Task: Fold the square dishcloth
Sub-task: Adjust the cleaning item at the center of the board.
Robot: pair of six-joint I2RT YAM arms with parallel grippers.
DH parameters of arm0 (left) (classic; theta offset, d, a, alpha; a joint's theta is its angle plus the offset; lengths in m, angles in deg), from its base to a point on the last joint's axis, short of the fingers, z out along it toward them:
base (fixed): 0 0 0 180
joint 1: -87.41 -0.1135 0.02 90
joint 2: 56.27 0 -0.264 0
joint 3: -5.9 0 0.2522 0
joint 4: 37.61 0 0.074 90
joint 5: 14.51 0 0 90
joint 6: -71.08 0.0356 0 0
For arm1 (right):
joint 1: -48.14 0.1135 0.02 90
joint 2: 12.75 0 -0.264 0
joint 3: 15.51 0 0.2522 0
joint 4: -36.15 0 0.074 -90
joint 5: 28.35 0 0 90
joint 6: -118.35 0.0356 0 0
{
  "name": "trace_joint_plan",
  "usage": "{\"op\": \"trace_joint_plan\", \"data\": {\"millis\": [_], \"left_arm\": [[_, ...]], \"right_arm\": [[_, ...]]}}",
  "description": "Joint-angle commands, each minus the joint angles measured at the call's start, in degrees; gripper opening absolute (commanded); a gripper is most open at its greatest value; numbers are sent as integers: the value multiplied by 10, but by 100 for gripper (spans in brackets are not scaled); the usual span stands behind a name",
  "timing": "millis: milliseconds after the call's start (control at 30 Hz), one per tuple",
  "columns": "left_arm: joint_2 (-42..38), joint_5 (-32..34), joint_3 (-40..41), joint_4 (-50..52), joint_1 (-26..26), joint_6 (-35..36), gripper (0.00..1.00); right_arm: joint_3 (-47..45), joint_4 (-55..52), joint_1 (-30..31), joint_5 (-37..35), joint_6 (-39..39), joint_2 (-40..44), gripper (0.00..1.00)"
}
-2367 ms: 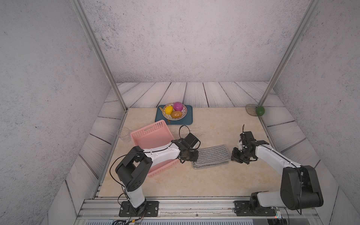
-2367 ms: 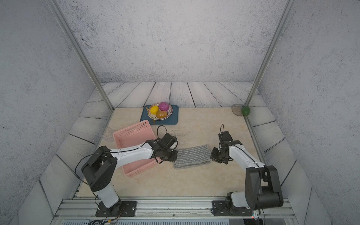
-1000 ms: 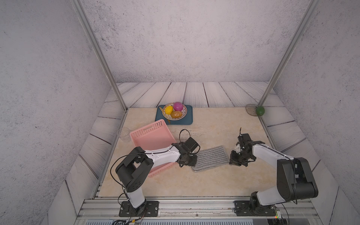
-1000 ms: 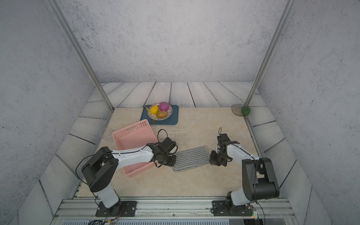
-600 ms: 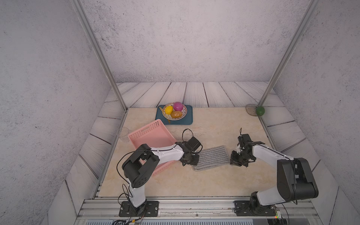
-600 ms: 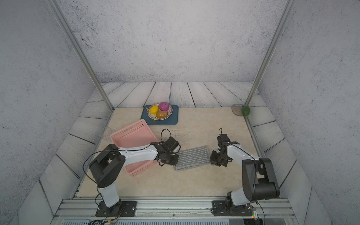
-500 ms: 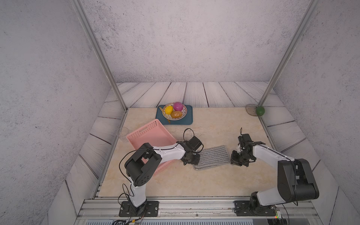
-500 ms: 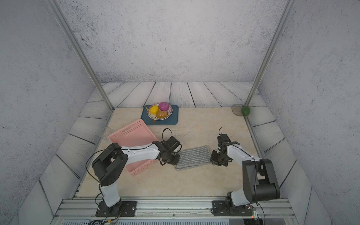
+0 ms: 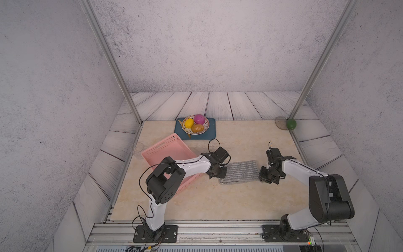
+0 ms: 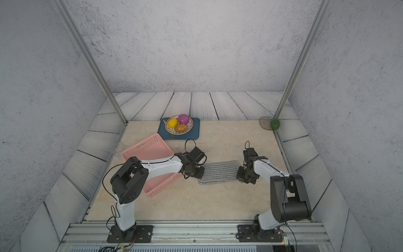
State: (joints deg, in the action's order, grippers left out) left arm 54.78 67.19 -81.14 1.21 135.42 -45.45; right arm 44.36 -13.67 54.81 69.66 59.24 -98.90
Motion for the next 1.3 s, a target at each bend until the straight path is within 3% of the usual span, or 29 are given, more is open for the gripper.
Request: {"op": "trace_joint_plan", "data": {"millis": [0,433,700,833,900,1000,1100,1267], "left_arm": [[-46,-7,14,21,1,5,0],[-102,-45,79,7,8,-30,0],[-77,-66,114,-31,26,-55,0],[-66,-59,128,-35,34,-64,19],[-65,-52,136,-35,36,-68,33],[-63,-41,141,-32,37,-68,44],[-55,-29,138,-32,36,-65,43],[-36,9,106,-22,33,-42,30]], "right_arm": [[16,-15,-2,-7,-4,11,0],[35,-22,-2,-9,-10,7,0],[29,-12,-2,-5,-7,-6,0],[28,-11,-2,-7,-8,-12,0],[28,-13,-2,-7,-9,-14,0],[28,-15,-2,-8,-8,-10,7],[27,-21,-2,-12,-7,2,15],[31,-41,-3,-25,-6,33,24]]}}
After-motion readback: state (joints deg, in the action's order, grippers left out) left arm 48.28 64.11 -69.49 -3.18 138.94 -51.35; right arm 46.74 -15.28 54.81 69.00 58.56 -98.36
